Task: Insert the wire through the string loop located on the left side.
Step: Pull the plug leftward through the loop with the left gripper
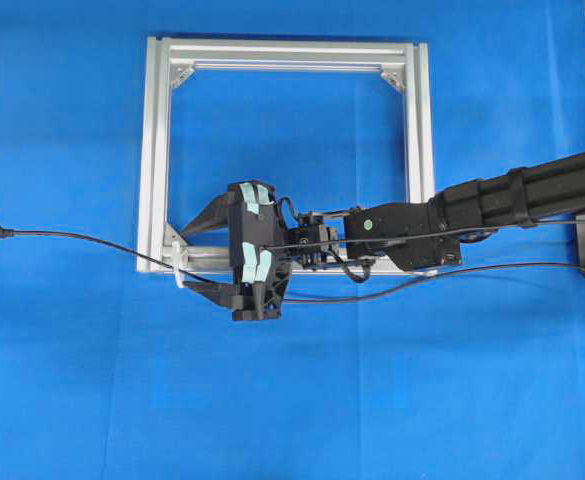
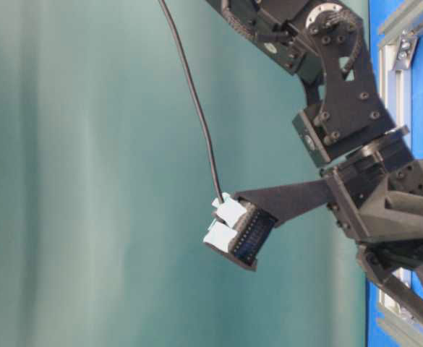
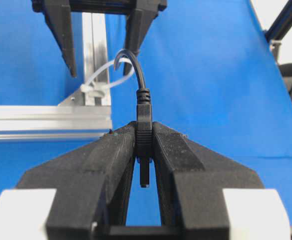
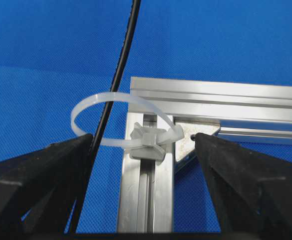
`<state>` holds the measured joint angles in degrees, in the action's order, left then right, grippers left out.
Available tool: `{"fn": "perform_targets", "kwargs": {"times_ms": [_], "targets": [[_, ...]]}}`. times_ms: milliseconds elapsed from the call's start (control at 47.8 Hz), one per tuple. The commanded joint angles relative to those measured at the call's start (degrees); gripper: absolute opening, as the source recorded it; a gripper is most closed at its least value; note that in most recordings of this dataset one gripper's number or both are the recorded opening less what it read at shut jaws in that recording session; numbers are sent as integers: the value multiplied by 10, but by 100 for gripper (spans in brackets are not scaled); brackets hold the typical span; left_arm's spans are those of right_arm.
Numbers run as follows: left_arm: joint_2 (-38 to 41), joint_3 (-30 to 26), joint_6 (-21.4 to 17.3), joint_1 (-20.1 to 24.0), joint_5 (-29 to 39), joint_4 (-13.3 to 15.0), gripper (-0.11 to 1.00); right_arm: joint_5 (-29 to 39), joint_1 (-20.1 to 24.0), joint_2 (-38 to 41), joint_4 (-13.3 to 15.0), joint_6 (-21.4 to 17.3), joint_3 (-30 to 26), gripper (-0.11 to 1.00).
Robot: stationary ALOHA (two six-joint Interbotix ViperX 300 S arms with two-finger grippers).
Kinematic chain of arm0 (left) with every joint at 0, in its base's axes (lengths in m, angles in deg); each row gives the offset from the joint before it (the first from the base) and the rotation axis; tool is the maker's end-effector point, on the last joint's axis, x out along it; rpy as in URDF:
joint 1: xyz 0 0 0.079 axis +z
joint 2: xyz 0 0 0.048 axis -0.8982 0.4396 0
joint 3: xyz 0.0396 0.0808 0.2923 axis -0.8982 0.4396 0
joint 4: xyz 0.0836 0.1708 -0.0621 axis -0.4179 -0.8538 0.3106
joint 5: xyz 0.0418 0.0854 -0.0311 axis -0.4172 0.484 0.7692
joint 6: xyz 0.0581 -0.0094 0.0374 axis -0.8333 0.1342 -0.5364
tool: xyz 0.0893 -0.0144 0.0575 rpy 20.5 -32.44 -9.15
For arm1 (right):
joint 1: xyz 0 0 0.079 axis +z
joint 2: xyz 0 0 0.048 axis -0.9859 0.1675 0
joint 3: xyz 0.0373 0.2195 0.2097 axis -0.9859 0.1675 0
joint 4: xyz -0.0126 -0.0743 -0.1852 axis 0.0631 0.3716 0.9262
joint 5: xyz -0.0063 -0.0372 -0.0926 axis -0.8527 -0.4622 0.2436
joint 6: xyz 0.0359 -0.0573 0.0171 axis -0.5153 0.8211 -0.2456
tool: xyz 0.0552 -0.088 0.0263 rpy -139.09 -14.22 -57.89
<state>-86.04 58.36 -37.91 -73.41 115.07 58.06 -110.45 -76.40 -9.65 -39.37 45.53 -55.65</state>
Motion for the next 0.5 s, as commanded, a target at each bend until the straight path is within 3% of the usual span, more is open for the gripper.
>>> {"fn": "perform_targets", "kwargs": {"times_ms": [0,419,482], "targets": [[10,-10,-2,2,-16,-2,8,-4,4,-33,0,1,-4,95],[10,-5,-2,2,-17,-2,9,-2,3,-33,-1,1,-4,95],[11,0,-2,2,-19,-2,15,-1,3,-33,-1,1,-4,95]]}}
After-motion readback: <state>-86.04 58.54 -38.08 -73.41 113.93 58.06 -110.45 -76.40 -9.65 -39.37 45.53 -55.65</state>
